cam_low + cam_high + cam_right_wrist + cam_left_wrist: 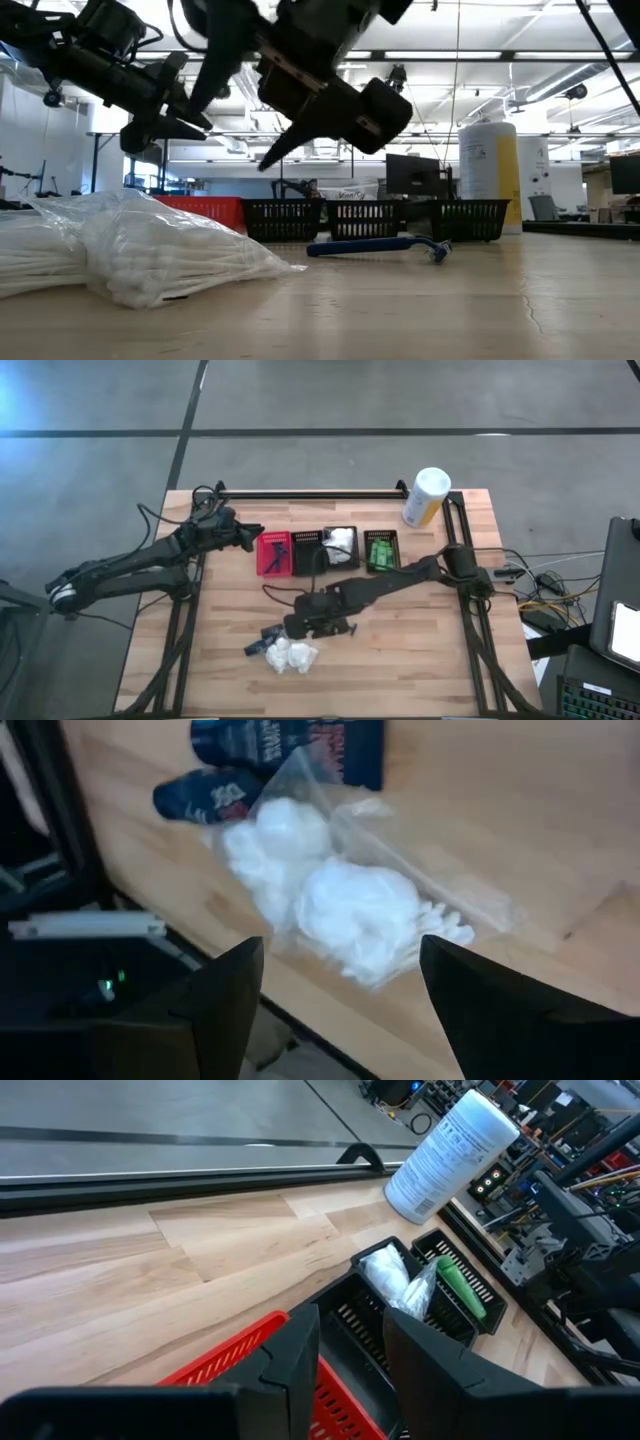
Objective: Pick & Place Travel size toiletries
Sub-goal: Put the cotton pack into the middle black basket
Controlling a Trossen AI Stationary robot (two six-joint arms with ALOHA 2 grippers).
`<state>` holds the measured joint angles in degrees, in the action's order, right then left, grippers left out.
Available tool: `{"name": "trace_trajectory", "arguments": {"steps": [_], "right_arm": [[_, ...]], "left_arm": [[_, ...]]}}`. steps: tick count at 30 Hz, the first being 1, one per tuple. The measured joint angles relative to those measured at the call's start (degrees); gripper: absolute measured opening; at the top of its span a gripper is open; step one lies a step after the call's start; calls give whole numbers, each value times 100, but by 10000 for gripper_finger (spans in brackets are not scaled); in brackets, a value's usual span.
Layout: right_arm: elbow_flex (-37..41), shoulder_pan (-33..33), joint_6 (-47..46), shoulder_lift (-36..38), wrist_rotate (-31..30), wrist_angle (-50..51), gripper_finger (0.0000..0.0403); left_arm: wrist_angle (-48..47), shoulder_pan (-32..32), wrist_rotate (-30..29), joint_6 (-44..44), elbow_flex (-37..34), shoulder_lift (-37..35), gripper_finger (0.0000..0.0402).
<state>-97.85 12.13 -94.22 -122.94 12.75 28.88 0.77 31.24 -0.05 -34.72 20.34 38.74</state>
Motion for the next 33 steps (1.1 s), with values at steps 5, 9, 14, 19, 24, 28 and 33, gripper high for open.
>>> {"name": "trace_trajectory", "arguments": {"steps": [5,9,14,19,24,28,33], "right_arm": [[-401,30,-75,-98,-109,381,275],[-361,159,-377,-136,-214,649,275],[-245,464,-894,-190,-270,565,268],[-193,711,-1459,-268,-691,516,263],[-198,751,-1660,-638,-803,-83,272],[-301,755,-1727,-909,-1006,-259,284],[-373,760,-1694,-946,-1163,-170,294]], "left_arm": [[-14,0,0,-1,0,13,120],[-34,0,0,0,0,13,120],[-46,0,0,0,0,12,120],[-43,0,0,-2,0,13,120],[-39,0,0,0,0,13,120],[-49,0,2,0,0,8,120],[-52,0,0,0,0,11,120]]}}
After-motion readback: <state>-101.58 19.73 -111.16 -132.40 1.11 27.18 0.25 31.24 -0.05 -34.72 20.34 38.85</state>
